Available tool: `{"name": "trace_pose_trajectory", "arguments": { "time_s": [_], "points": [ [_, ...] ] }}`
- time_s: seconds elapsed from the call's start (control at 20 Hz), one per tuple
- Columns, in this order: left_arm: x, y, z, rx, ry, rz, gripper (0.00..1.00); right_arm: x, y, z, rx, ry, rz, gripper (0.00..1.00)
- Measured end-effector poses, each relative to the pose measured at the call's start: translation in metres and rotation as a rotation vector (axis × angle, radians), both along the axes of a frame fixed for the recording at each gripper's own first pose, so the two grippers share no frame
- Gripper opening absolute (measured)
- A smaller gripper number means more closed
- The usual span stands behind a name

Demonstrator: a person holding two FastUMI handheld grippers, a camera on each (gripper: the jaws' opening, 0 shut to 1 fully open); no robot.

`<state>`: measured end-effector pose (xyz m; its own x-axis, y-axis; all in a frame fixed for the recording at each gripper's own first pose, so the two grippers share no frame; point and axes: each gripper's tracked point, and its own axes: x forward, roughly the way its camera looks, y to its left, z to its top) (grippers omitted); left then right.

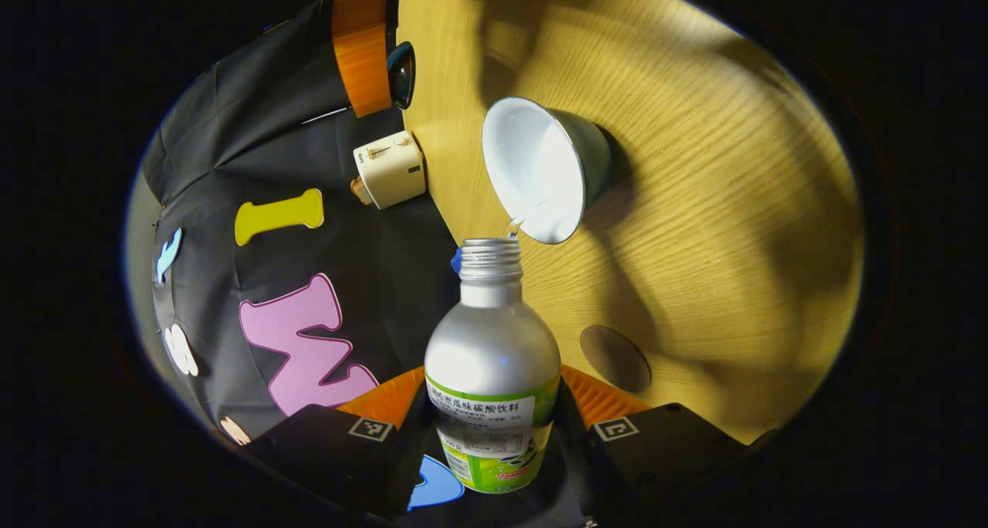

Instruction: Open the teacup lid with one hand, grasp the water bottle and pour water into the teacup with the other hand; after pouring, place the water bottle on the coaster and then close the teacup lid.

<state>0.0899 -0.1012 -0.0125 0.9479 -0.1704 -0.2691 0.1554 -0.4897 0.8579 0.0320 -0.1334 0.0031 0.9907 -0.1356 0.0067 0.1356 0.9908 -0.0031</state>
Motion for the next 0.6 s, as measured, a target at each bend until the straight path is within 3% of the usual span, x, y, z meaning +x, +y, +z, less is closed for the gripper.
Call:
{"name": "trace_pose_trajectory", "arguments": {
  "time_s": [0.6],
  "points": [
    [0.0007, -0.0001, 0.0072, 0.094, -0.033, -0.018, 0.79, -0.0001, -0.0001, 0.0002, 0.000, 0.000, 0.000, 0.30]
  ]
}}
